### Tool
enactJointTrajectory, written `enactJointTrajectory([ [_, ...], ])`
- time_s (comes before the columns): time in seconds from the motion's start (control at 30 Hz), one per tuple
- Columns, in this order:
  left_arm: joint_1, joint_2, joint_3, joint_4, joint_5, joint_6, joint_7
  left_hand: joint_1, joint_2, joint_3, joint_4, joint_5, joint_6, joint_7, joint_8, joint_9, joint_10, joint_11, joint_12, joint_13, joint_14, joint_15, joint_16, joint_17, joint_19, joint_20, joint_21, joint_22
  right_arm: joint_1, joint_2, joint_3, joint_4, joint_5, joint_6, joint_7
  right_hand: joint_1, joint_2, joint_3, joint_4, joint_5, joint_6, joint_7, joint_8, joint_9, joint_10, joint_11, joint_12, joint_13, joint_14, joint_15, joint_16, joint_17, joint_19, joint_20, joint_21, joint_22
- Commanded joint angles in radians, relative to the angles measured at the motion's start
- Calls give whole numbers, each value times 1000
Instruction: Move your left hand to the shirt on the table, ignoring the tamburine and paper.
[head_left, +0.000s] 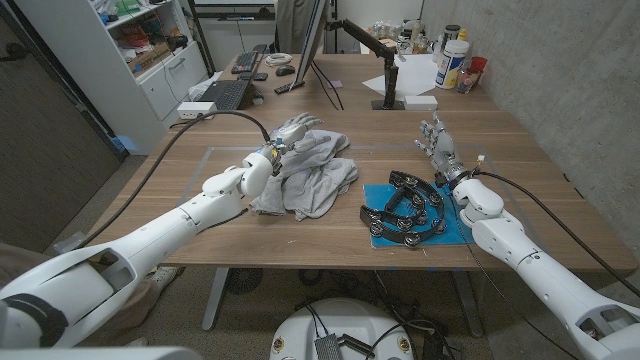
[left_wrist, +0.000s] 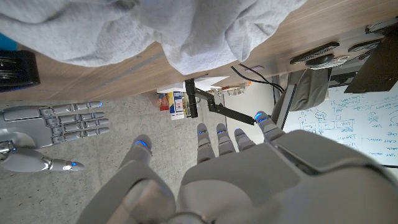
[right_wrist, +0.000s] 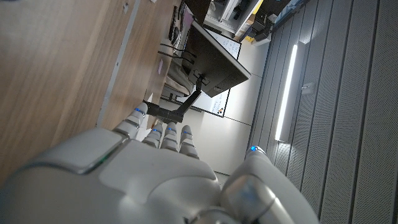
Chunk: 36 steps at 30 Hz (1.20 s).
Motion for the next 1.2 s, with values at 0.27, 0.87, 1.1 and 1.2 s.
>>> enactJointTrajectory([
  [0.27, 13, -17, 11, 14, 8, -2, 32, 10, 7, 1, -8, -4, 4, 1, -4, 3, 2, -3, 1, 2, -6, -4, -2, 0, 7, 2, -7, 1, -3, -2, 5, 10, 8, 2, 7, -1, 7, -3, -1, 0, 5, 2, 2, 4, 3, 3, 1, 0, -9, -5, -1, 1, 18, 0, -5, 4],
  [0.87, 23, -8, 14, 23, 10, -17, 41, 15, 10, 2, -14, -5, 7, 0, -4, 3, 3, -3, 1, 1, -7, -5, -3, 0, 14, 1, -13, 1, -10, -10, 8, -8, 6, -5, -2, -1, 9, -5, -2, 0, 8, 3, 2, 4, 0, -14, 0, 0, -16, -17, -3, 1, 14, 2, -17, 4],
  [1.1, 14, -12, 17, 39, 9, -30, 41, 17, 11, 2, -16, -5, 7, 0, -4, 3, 2, -3, 0, 1, -9, -4, -3, 0, 14, 1, -16, 1, -12, -12, 8, -12, 7, -8, -2, -2, 9, -6, -2, 0, 10, 3, 3, 4, 0, -11, 0, 0, -17, -16, -3, 1, 14, 2, -19, 4],
  [1.2, 13, -13, 20, 44, 10, -32, 40, 18, 11, 2, -18, -5, 6, -1, -5, 3, 2, -4, 0, 1, -10, -3, -4, 0, 15, 1, -18, 1, -11, -11, 7, -10, 7, -9, -1, -2, 9, -7, -2, 0, 14, 2, 4, 4, 1, -8, 0, 0, -17, -15, -3, 1, 15, 2, -21, 4],
])
